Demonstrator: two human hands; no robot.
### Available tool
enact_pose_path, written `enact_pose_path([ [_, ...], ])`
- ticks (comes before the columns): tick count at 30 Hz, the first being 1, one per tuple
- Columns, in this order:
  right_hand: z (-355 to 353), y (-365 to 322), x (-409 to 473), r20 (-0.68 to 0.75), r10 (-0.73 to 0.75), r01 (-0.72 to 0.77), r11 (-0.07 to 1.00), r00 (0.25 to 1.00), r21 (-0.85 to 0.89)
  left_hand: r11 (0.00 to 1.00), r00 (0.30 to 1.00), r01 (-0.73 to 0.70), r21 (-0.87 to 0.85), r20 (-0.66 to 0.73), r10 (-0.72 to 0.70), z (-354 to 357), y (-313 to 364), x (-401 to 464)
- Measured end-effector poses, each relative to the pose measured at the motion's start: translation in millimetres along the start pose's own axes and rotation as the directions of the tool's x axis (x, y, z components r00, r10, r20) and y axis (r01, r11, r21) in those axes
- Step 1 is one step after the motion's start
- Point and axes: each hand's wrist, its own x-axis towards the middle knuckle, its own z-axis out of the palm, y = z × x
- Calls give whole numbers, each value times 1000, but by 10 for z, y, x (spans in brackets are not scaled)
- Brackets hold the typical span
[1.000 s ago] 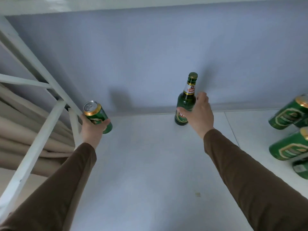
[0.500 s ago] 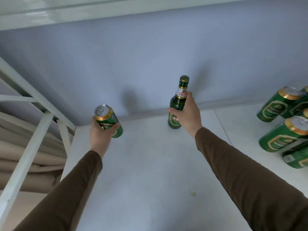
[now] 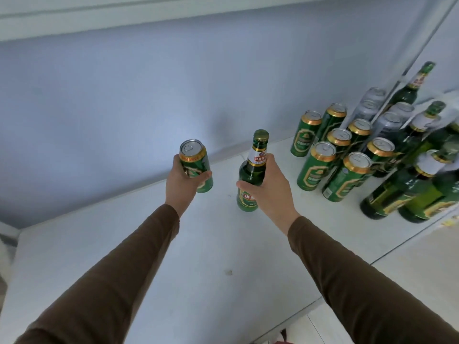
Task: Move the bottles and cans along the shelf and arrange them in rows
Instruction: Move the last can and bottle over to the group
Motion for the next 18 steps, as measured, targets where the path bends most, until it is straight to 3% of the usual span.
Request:
enact_pose_path([
  [8,-896,526,-172,-64,-1,0,1000,998,-12,998,994,-66,9,89,65,1069,495,-94],
  [18,-1723,1199,-238,13,-48,48,999,999,-26,999,998,-27,35,56,25,2143,904,-140],
])
